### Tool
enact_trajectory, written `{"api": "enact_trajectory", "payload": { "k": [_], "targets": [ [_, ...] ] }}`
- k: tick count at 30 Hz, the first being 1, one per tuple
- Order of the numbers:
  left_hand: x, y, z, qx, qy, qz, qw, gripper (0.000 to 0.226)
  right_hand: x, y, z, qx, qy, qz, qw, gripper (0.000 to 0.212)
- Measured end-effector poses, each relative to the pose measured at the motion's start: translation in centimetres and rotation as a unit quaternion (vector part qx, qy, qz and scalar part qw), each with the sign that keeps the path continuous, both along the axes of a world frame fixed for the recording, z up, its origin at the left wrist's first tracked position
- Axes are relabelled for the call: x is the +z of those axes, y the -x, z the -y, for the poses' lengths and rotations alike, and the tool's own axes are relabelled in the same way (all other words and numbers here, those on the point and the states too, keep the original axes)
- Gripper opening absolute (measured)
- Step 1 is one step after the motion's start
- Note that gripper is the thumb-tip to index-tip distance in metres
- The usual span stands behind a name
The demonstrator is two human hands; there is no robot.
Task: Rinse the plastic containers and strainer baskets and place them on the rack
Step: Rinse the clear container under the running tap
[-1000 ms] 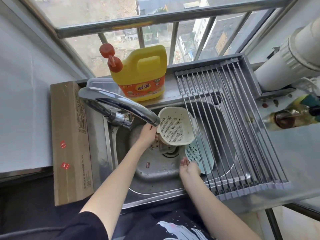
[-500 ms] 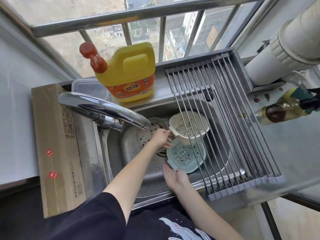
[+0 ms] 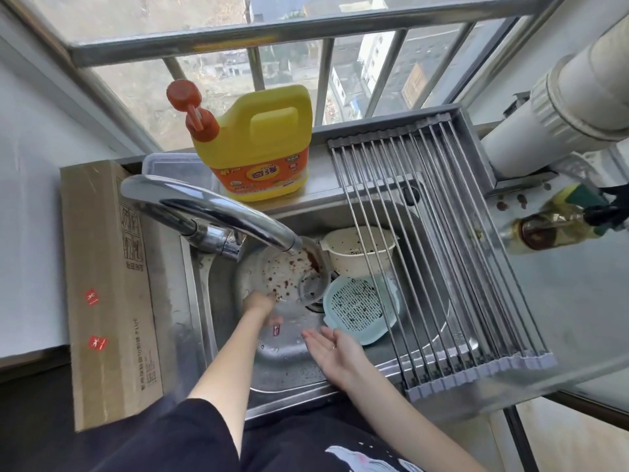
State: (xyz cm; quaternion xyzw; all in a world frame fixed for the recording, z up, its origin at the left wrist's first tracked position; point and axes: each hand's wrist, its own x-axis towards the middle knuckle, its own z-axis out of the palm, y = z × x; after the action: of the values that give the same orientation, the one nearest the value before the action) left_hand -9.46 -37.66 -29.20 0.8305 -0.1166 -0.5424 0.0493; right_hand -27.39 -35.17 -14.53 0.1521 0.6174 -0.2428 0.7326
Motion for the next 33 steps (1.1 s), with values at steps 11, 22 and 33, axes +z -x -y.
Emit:
{"api": "enact_trajectory", "payload": {
  "k": [11,22,33],
  "targets": [
    [5.6,0.5,0.1,0.088,0.018,-0.003,0.996,0.049,-4.2,-1.2,1.7,0.041,-0.003,-0.081,0.996,0.051],
    [9.4,1.2,-0.8,0.081,0.056,0.031,0.995,0.031,-4.4,1.1,2.1,0.041,-0.029,-0.08,0.996,0.027],
    [16.3,2.6,-4.4,-0.04,0.211,0.194,0.957,0.028,-0.4,-0.3,1.9,0.194,-0.006,-0.015,0.981,0.03]
  ]
}}
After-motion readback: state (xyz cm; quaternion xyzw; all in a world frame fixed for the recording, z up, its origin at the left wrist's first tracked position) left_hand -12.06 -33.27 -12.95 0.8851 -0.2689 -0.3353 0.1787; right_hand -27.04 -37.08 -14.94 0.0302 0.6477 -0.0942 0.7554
